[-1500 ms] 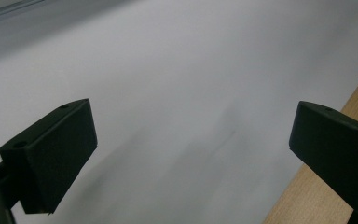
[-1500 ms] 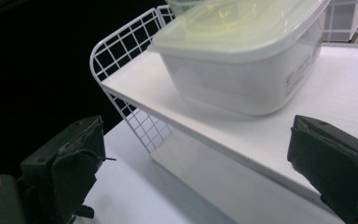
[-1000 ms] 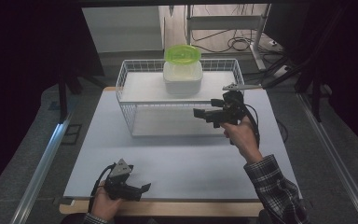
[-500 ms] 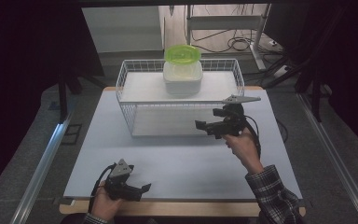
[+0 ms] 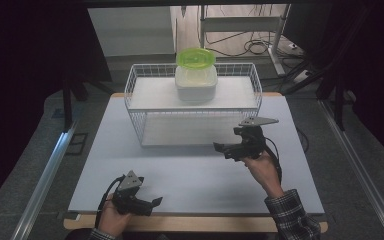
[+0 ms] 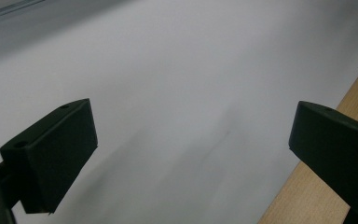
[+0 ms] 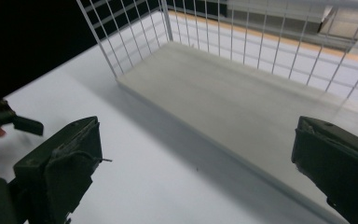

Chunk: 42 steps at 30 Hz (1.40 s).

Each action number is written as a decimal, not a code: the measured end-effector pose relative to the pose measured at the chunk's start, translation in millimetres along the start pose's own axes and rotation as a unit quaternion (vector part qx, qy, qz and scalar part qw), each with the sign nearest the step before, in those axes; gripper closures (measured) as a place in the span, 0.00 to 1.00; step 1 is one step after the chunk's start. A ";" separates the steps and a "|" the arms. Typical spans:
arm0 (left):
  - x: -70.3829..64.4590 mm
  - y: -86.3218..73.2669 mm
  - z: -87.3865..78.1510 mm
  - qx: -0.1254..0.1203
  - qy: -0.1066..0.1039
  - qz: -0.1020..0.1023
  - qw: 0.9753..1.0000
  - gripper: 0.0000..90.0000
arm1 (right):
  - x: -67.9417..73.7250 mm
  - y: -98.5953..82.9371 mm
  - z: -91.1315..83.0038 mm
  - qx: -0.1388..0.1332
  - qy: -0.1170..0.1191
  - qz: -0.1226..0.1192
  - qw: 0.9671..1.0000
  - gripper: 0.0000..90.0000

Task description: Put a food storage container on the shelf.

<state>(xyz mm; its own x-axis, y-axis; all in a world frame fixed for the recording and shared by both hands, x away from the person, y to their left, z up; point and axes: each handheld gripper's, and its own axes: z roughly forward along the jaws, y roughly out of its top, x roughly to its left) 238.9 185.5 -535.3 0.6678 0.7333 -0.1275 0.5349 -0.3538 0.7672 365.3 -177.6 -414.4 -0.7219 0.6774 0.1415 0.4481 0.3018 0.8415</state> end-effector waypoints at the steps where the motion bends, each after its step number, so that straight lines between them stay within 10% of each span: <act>1: -0.1 0.0 0.0 0.000 0.000 0.001 1.000 0.01 | -0.6 -2.3 0.6 0.009 0.001 -0.004 1.000 0.01; 42: -1.4 -0.3 0.7 0.007 0.006 0.008 1.000 0.01 | -12.1 -88.0 -20.5 0.047 -0.037 0.000 0.998 0.00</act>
<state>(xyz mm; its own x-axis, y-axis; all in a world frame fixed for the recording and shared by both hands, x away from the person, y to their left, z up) 238.2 184.2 -535.8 0.6701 0.7346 -0.1067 0.5311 -0.3741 0.7603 323.8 -226.1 -479.5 -0.6826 0.7238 0.1009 0.4991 0.3607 0.7879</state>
